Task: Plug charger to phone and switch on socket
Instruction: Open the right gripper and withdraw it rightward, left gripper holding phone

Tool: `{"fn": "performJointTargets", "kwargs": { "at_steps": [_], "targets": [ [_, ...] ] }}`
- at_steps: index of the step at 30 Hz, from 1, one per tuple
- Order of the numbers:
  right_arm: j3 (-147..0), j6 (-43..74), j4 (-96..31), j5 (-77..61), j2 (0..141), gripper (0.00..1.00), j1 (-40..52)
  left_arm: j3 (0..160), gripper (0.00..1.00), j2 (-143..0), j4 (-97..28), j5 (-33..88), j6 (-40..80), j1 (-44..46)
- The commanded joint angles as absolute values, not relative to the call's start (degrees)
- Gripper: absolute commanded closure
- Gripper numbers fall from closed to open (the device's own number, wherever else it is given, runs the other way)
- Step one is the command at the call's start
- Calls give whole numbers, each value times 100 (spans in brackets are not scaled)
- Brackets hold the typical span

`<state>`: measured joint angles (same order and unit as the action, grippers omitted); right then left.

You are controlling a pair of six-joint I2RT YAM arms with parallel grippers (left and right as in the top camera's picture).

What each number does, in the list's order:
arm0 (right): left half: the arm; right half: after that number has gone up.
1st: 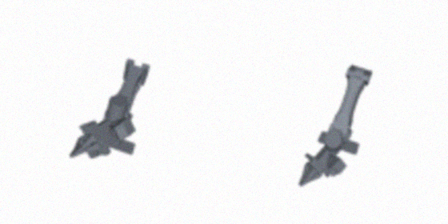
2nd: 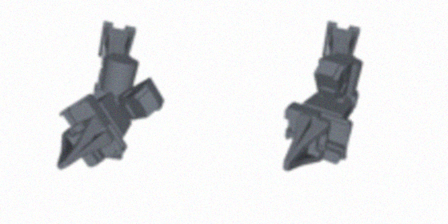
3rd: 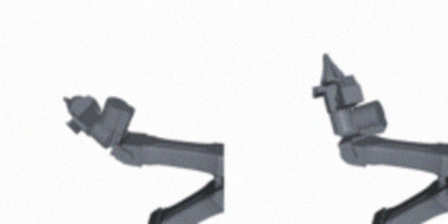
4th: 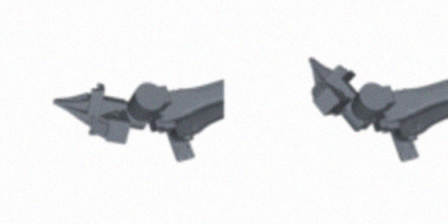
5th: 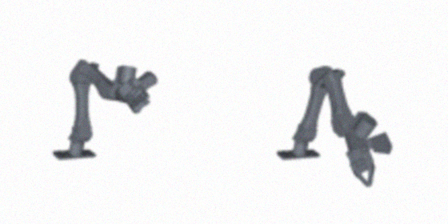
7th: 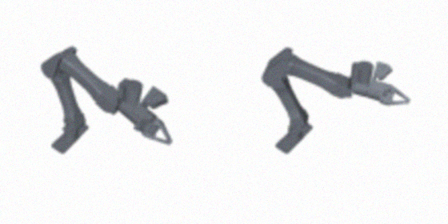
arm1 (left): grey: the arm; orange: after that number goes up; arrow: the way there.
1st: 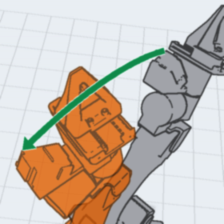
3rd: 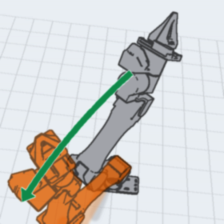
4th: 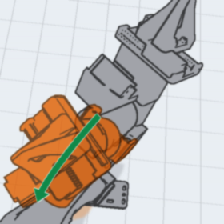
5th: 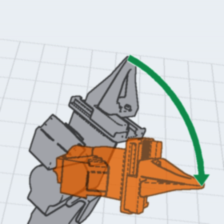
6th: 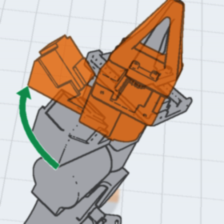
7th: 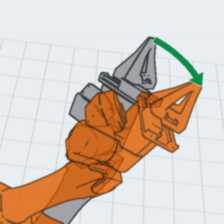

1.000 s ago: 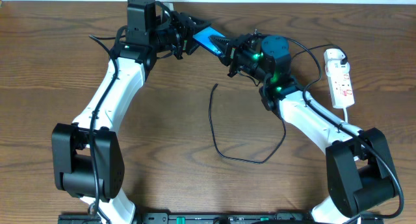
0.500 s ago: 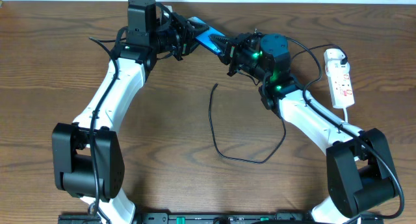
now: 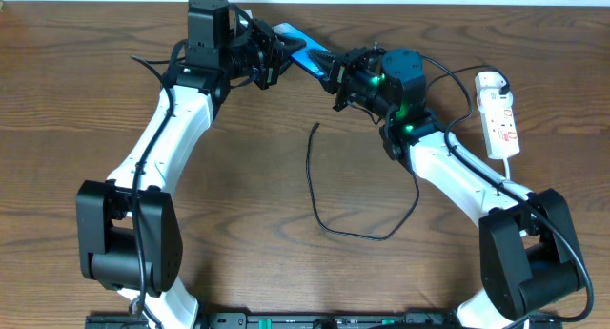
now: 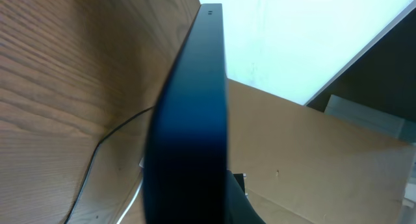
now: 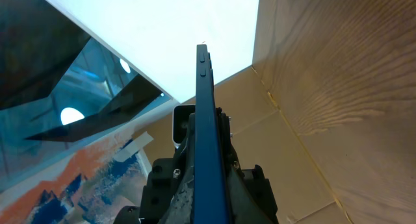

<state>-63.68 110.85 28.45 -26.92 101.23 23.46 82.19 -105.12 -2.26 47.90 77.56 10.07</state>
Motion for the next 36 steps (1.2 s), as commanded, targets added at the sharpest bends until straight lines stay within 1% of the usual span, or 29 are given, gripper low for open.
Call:
{"fn": "performJointTargets", "kwargs": {
  "at_steps": [1,5,9,10,15,21,24,26,31,36],
  "targets": [
    [-6390,10901,2742,-2587,10088,98,2368,8274,92,-10403,-119,4797,7575,993],
    [-6390,10897,2740,-2585,10088,99,2368,8274,93,-10403,-119,4797,7494,993],
    [-6390,10735,2740,-2585,10088,93,2368,8274,92,-10403,-121,4821,7303,993],
    [-6390,10669,2740,-2585,10088,88,2368,8274,92,-10403,-119,4831,7260,991],
    [-6390,10453,2740,-2587,10088,76,2366,8274,92,-10403,-121,4884,7041,991],
    [-6390,10149,2735,-2585,10088,52,2355,8274,93,-10405,-121,5039,6702,923],
    [-6388,9869,2711,-2589,10088,43,2331,8274,93,-10405,-121,5216,6528,821],
    [-6388,9609,2622,-2606,10088,39,2300,8274,93,-10405,-121,5378,6357,727],
    [-6388,8860,1981,-2606,10088,37,2169,8274,93,-10405,-121,5889,5951,495],
    [-6388,7227,1186,-2606,10088,37,2010,8272,93,-10405,-121,6412,5564,272]
  ]
}}
